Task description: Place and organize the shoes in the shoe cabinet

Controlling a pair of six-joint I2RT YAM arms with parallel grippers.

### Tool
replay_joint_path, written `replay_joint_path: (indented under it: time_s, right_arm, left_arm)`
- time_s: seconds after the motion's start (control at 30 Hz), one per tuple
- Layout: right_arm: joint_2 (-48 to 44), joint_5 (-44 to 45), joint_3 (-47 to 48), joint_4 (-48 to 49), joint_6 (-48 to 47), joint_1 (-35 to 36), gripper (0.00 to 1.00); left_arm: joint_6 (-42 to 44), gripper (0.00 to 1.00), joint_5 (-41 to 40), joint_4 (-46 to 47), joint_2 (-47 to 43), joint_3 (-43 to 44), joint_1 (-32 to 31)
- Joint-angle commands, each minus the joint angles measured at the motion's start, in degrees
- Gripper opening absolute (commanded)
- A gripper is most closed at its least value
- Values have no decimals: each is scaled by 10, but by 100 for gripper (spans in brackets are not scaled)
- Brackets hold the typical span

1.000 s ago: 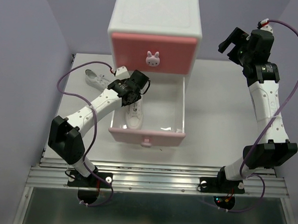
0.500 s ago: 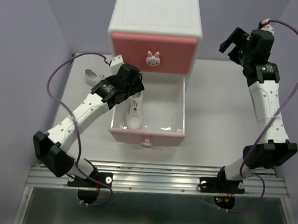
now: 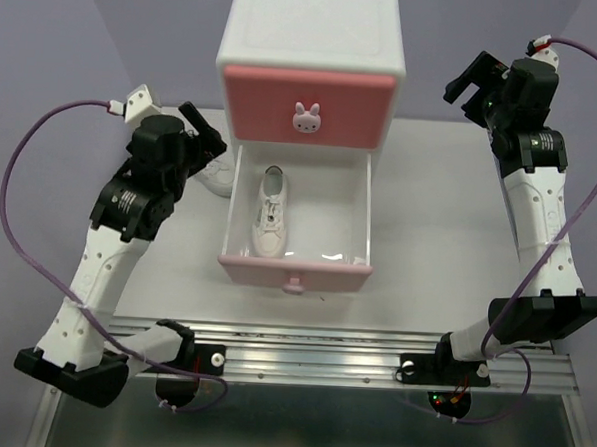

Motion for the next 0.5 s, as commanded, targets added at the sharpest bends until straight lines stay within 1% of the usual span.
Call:
replay_joint_path:
  time_s: [0.0, 0.03, 0.13, 0.17, 0.23, 0.27, 0.3, 0.33, 0.37, 0.4, 0.47]
  right_arm:
    - [-4, 10, 21, 26, -6, -1, 100]
    - [-3, 13, 22, 24, -3, -1, 100]
    - [-2, 14, 18, 18, 4, -1, 100]
    - [-1, 15, 13, 17, 7, -1, 100]
    - [-3, 15, 9, 17, 11, -1, 100]
    - [-3, 13, 8, 17, 11, -1, 100]
    - [-3, 15, 7, 17, 9, -1, 100]
    - [-2, 15, 8, 17, 4, -1, 100]
    - [-1, 21, 10, 17, -1, -1, 100]
    - [1, 26, 11, 16, -6, -1, 100]
    - [5, 36, 14, 17, -16, -1, 100]
  left_arm:
    - [6, 99, 99, 26, 44, -15, 131]
    - [0, 99, 113, 47, 65, -23, 163]
    - [-40, 99, 117, 65, 114, -19, 200]
    - [-50, 99, 135, 76, 152, -10, 223]
    - [-66, 99, 147, 89, 190, 1, 238]
    - [-72, 99, 151, 94, 230, 16, 244]
    - [-80, 99, 152, 91, 250, 25, 250]
    - [-92, 99, 157, 89, 291, 47, 273]
    - [-95, 99, 151, 77, 311, 59, 286]
    - [-101, 99, 140, 69, 329, 70, 286]
    - [-104, 99, 141, 75, 376, 85, 305]
